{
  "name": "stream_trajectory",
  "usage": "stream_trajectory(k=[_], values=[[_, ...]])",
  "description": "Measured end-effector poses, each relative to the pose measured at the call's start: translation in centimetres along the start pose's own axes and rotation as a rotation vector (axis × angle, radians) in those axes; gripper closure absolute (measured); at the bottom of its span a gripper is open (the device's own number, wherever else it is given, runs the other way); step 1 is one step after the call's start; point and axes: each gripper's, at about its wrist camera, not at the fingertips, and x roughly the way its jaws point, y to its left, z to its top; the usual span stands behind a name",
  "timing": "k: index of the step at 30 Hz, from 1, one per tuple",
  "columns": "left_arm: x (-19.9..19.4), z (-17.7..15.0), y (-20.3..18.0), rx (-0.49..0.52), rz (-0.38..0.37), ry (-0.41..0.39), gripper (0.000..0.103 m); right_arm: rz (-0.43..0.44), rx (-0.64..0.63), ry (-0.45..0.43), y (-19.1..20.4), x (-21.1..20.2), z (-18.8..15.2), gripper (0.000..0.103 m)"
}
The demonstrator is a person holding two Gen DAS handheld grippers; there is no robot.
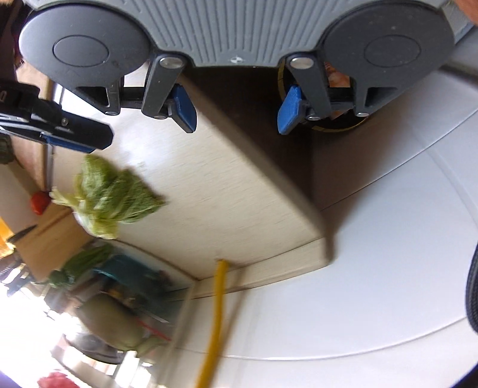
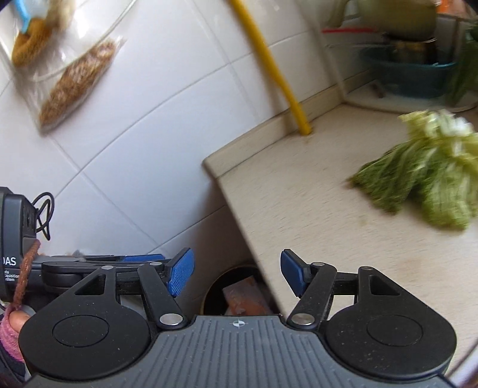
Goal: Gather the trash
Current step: 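Move both tools back up to the counter toward the cabbage leaves, then grasp the pale cabbage leaves with the right tool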
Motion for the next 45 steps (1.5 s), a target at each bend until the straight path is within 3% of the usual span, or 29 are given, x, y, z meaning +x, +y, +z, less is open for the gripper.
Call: stream_trajectory(k=[2, 9, 11, 14, 19, 22, 25, 26, 30, 34, 38, 45], values=[[0.2, 0.6, -1.9, 0.027, -0.038, -0.010, 0.045, -0.059, -0.006, -0.040, -1.5, -1.4, 0.5, 0.020], [3.6, 2.9, -7.2, 0.067, -0.145, 0.015, 0.042, -0.211, 0.040, -0.139, -8.6, -5.7, 3.6, 0.019], [4.8, 3.3, -8.3, 0.064, -0.166, 0.034, 0.042, -0.252, 0.020, -0.158, -10.0, -6.1, 5.4, 0.013], [6.1, 3.5, -9.3, 0.074, -0.168, 0.055, 0.042, -0.289, -0.011, -0.151, -11.8, -5.1, 8.3, 0.001], [7.3, 3.4, -9.3, 0.044, -0.168, 0.070, 0.042, -0.334, -0.060, -0.056, -14.9, 0.0, 12.3, 0.000], [7.5, 3.4, -8.6, 0.028, -0.172, 0.075, 0.042, -0.387, -0.078, 0.012, -16.4, 3.3, 12.9, 0.000], [7.8, 3.4, -7.9, 0.023, -0.166, 0.077, 0.042, -0.401, -0.117, 0.038, -16.9, 5.0, 11.5, 0.009], [8.1, 3.5, -7.6, 0.022, -0.165, 0.083, 0.042, -0.440, -0.159, 0.031, -16.7, 5.3, 10.7, 0.015], [9.2, 4.3, -7.4, 0.040, -0.187, 0.108, 0.042, -0.472, -0.239, -0.030, -15.5, 4.9, 9.2, 0.025], [9.8, 5.4, -7.4, 0.058, -0.220, 0.115, 0.042, -0.433, -0.165, -0.088, -15.9, 3.9, 9.7, 0.037], [10.4, 6.1, -7.5, 0.079, -0.245, 0.127, 0.042, -0.439, -0.134, -0.125, -15.7, 3.5, 10.0, 0.058], [11.0, 7.6, -8.3, 0.112, -0.315, 0.127, 0.042, -0.448, -0.077, -0.198, -15.6, 0.8, 10.8, 0.071]])
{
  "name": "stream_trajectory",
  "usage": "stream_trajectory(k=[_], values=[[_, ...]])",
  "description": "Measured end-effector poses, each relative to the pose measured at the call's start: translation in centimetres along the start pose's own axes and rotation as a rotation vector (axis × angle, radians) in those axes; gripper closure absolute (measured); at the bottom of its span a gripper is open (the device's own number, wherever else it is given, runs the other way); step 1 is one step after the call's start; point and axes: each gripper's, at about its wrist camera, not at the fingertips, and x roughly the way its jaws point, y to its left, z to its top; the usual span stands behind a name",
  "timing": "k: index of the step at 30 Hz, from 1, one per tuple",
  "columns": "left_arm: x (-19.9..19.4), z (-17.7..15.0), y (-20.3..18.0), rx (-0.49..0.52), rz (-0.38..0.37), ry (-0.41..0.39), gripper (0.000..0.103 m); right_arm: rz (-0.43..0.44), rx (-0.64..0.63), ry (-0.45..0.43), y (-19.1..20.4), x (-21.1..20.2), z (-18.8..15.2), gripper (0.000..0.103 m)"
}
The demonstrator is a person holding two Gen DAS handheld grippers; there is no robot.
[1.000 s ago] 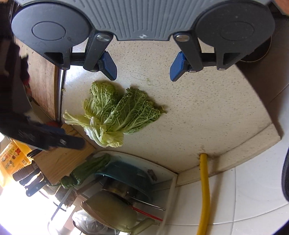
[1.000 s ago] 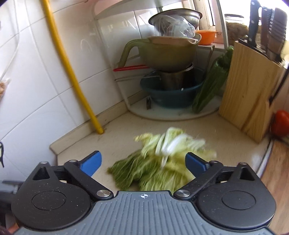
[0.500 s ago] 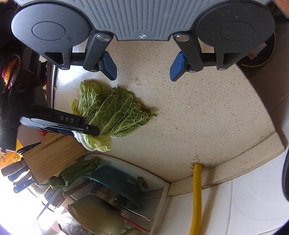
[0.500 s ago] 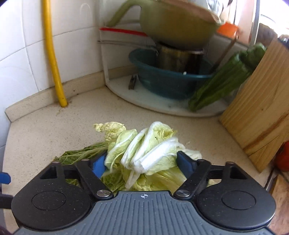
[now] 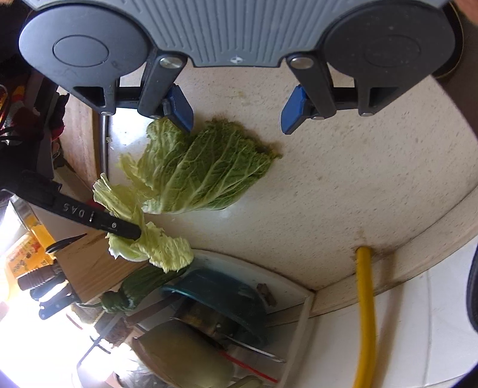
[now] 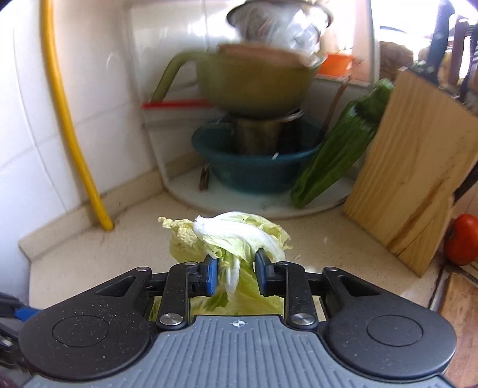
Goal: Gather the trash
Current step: 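Grasp the pale cabbage leaves with the right tool, then grasp the green cabbage leaf and white foam net with the left tool while the right tool holds leaves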
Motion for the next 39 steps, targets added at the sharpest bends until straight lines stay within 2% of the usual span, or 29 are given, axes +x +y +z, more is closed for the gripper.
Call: stream_trajectory(k=[4, 8, 14, 17, 21, 27, 32, 37, 39], values=[[0.7, 1.2, -1.5, 0.053, -0.071, -0.007, 0.041, 0.011, 0.071, -0.047, -1.3, -1.7, 1.1, 0.071], [2.7, 2.5, -4.2, 0.181, -0.143, 0.002, 0.035, 0.006, 0.117, -0.090, -2.4, -3.8, 1.6, 0.071], [6.9, 4.4, -7.3, 0.325, -0.161, 0.050, 0.034, 0.002, 0.168, -0.125, -3.7, -6.6, 1.5, 0.071], [8.7, 5.2, -8.7, 0.394, -0.143, 0.058, 0.033, -0.008, 0.189, -0.145, -4.5, -8.0, 1.4, 0.071], [9.6, 5.9, -10.2, 0.486, -0.063, 0.006, 0.028, -0.021, 0.221, -0.158, -5.7, -9.1, 1.5, 0.071], [9.3, 7.1, -9.2, 0.502, -0.029, -0.022, 0.025, -0.009, 0.254, -0.151, -6.9, -8.9, 1.0, 0.071], [12.2, 7.5, -8.9, 0.590, 0.045, 0.025, 0.020, 0.018, 0.270, -0.140, -7.6, -7.5, 1.4, 0.071], [14.0, 7.2, -8.5, 0.617, 0.120, -0.016, 0.021, 0.033, 0.274, -0.128, -7.8, -6.8, 1.3, 0.070], [14.6, 7.6, -8.6, 0.631, 0.123, -0.019, 0.021, 0.036, 0.279, -0.119, -7.9, -6.5, 1.3, 0.070]])
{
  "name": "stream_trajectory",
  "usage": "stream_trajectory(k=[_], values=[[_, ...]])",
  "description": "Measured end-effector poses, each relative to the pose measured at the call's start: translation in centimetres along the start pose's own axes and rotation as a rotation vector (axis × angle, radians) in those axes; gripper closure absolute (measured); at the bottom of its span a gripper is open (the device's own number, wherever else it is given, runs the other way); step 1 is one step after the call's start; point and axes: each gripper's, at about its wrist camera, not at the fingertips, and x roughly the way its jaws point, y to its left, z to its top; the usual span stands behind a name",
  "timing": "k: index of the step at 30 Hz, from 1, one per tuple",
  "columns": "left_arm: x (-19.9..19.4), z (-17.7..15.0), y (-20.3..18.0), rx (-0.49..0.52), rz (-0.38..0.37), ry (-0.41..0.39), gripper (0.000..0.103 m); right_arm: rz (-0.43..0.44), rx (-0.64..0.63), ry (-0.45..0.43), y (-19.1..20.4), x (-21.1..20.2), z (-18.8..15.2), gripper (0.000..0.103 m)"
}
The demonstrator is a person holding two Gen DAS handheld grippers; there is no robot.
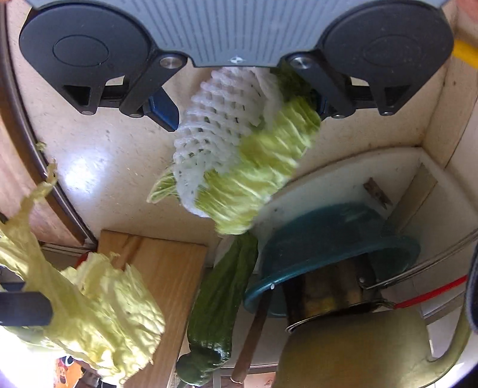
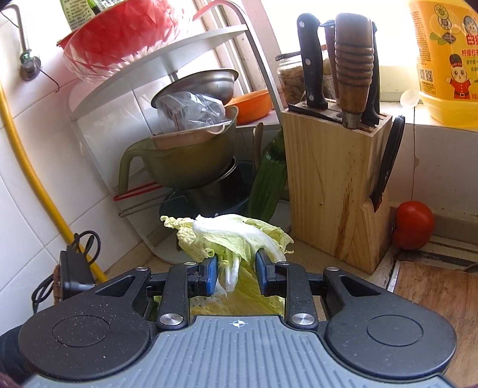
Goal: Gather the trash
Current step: 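Grasp the green cabbage leaf and white foam net with the left tool while the right tool holds leaves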
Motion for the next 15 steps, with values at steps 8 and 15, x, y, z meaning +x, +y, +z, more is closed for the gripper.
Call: stream_trajectory(k=[8, 15], values=[[1.2, 0.5, 1.8, -0.047, -0.018, 0.006, 0.033, 0.004, 0.014, 0.014, -0.4, 0.7, 0.1, 0.067], [-0.8, 0.7, 5.0, -0.256, -0.127, -0.032, 0.066, 0.016, 0.033, 0.030, -0.6, 1.4, 0.0, 0.067]])
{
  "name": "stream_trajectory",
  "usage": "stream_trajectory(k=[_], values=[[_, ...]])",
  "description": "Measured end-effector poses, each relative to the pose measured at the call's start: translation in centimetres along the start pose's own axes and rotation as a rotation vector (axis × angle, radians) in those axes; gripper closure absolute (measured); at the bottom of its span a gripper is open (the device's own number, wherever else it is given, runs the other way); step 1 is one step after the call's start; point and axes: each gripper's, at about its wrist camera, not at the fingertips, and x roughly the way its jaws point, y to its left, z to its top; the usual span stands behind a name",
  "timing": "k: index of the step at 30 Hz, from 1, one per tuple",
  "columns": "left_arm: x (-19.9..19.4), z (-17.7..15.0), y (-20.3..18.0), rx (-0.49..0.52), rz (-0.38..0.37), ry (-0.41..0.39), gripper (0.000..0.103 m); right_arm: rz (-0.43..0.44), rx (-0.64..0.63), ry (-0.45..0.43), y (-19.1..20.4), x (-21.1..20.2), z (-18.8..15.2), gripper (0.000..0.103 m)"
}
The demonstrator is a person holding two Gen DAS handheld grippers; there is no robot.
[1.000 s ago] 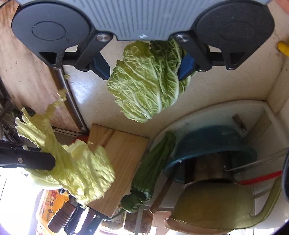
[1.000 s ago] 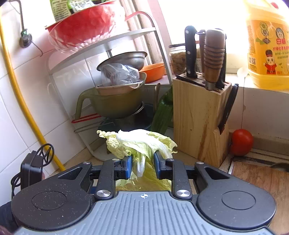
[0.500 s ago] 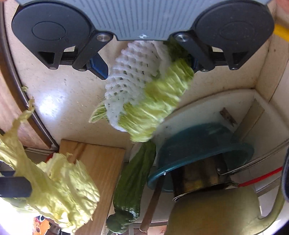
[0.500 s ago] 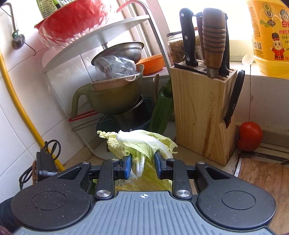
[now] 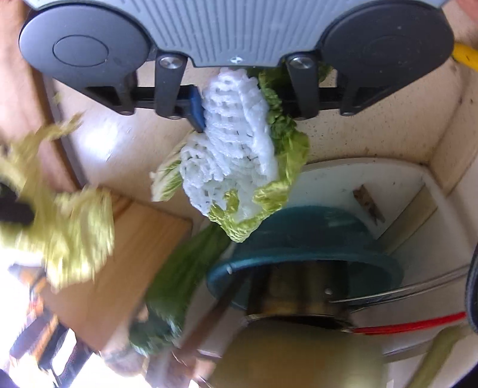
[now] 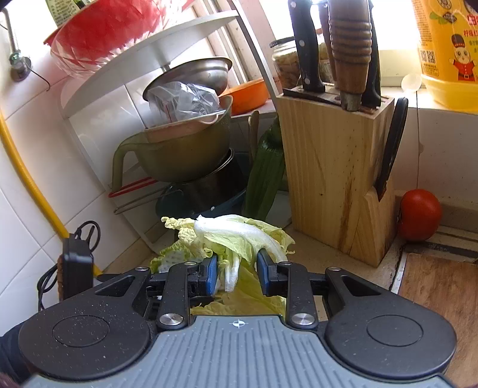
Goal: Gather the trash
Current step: 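Grasp the green cabbage leaf and white foam net with the left tool while the right tool holds leaves, then carry the cabbage leaves and foam net down over the trash bin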
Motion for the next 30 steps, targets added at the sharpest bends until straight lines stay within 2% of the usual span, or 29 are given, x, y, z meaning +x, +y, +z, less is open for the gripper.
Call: stream_trajectory(k=[3, 11, 14, 20, 22, 30], values=[[-0.9, 0.1, 0.8, -0.068, -0.039, -0.009, 0.071, 0.003, -0.001, 0.006, 0.0, 0.3, 0.0, 0.067], [-4.1, -0.4, 1.6, -0.163, -0.098, -0.038, 0.077, 0.018, 0.010, -0.009, 0.0, -0.5, 0.0, 0.067], [-5.1, -0.9, 0.9, -0.134, -0.056, -0.052, 0.078, 0.028, 0.006, -0.010, 0.1, -0.7, -0.1, 0.067], [-5.7, -1.6, 1.0, -0.155, -0.059, -0.056, 0.078, 0.055, 0.004, 0.002, 0.5, -0.7, -0.5, 0.067], [-6.5, -1.6, 1.1, -0.186, -0.088, -0.074, 0.078, 0.065, 0.002, 0.006, 0.6, -0.8, -0.7, 0.067], [-10.7, -0.9, 1.1, -0.186, -0.047, -0.169, 0.078, 0.110, 0.005, -0.003, 0.8, -1.1, -0.5, 0.067]])
